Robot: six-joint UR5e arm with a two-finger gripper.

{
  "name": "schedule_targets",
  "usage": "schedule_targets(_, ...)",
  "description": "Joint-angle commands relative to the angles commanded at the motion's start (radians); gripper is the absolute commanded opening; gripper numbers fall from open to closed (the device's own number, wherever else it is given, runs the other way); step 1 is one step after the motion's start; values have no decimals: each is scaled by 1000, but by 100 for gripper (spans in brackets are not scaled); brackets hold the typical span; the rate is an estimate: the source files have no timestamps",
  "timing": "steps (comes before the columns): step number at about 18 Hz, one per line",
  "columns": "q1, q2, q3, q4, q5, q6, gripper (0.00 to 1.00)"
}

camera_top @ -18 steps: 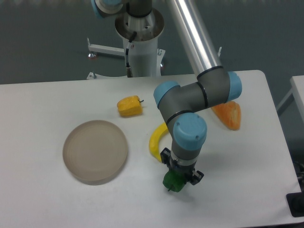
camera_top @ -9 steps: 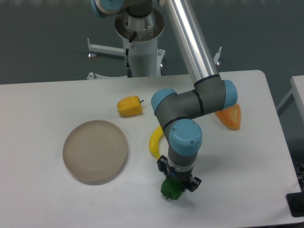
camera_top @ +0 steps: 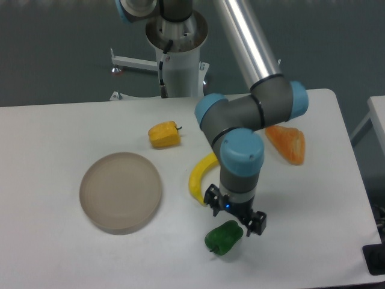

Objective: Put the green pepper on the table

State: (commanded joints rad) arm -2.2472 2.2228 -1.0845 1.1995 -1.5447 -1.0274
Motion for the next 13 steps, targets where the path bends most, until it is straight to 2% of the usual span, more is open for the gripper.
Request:
schedule_targets(7, -103, -83, 0, 195, -2, -351, 100)
schedule_targets(10, -129, -98, -6, 244, -2, -457, 100)
schedule_targets(13, -132, -101, -31, 244, -40, -487, 100)
